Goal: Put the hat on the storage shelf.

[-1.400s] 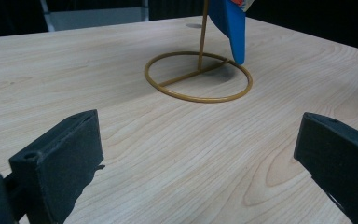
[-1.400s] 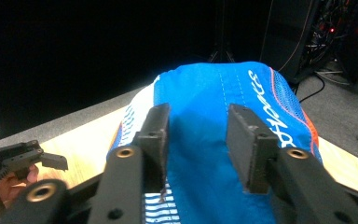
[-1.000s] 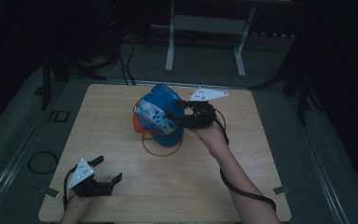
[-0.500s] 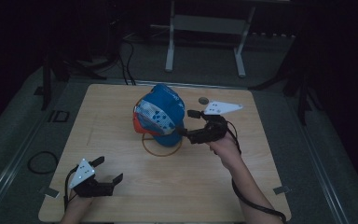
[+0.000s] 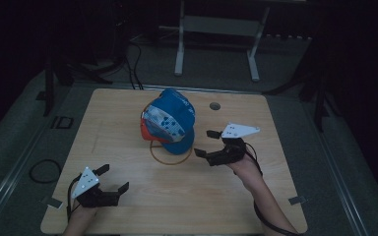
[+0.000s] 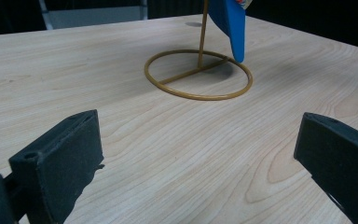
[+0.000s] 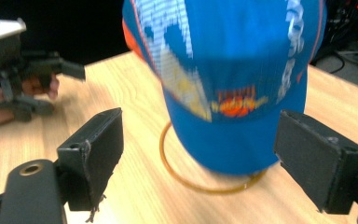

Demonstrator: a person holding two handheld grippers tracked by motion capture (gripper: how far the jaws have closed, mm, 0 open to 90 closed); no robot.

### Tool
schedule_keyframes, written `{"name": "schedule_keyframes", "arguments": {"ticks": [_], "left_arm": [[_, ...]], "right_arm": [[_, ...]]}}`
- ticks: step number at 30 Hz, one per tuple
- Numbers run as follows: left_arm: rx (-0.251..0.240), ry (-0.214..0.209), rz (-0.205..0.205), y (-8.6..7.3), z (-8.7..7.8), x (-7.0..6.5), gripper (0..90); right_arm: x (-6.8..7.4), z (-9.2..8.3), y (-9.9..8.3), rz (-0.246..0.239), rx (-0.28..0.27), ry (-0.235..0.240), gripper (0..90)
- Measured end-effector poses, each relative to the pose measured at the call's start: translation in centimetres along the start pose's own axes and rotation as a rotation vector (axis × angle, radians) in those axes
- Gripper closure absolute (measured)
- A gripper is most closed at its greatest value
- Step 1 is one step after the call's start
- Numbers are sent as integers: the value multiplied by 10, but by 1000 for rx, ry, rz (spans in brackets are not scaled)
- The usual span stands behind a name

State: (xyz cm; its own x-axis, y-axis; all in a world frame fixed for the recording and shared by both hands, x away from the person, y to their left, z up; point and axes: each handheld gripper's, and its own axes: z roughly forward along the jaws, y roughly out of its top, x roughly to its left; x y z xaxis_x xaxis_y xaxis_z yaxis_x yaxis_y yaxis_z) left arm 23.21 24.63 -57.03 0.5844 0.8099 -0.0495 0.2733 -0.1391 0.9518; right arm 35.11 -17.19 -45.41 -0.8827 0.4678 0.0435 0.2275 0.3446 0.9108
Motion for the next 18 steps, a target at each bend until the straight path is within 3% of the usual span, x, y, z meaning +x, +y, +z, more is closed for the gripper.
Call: {"name": "schedule_keyframes", "arguments": {"ticks": [14,18], "left_arm": [[6,2,3,0,1,1,15],[5,2,1,0,1,1,14]], "right_arm": [[-9,2,-49,-2,88,17,160],[-12,2,-65,22,105,27,160]]}}
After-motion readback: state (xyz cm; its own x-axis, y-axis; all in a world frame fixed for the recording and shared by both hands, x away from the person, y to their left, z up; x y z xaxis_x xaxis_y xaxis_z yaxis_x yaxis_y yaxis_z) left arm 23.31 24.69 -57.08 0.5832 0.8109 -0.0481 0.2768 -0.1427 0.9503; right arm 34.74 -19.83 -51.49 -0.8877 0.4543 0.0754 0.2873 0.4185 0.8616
